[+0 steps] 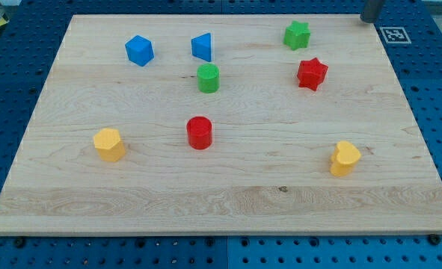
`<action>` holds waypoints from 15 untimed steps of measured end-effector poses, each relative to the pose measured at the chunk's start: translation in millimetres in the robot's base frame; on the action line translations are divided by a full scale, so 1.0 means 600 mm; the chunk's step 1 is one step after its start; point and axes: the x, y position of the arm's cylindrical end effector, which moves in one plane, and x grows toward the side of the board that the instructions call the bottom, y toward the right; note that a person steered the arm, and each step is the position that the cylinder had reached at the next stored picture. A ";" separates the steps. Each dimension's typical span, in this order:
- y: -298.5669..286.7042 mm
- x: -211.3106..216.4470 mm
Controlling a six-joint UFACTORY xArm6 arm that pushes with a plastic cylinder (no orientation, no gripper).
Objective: Move the yellow heart close to the red star
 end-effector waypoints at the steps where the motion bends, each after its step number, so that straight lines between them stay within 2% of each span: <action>1: 0.000 0.000; 5: 0.000 0.012; 7: -0.014 0.047; 12: -0.120 0.231; 14: -0.097 0.354; 15: -0.096 0.391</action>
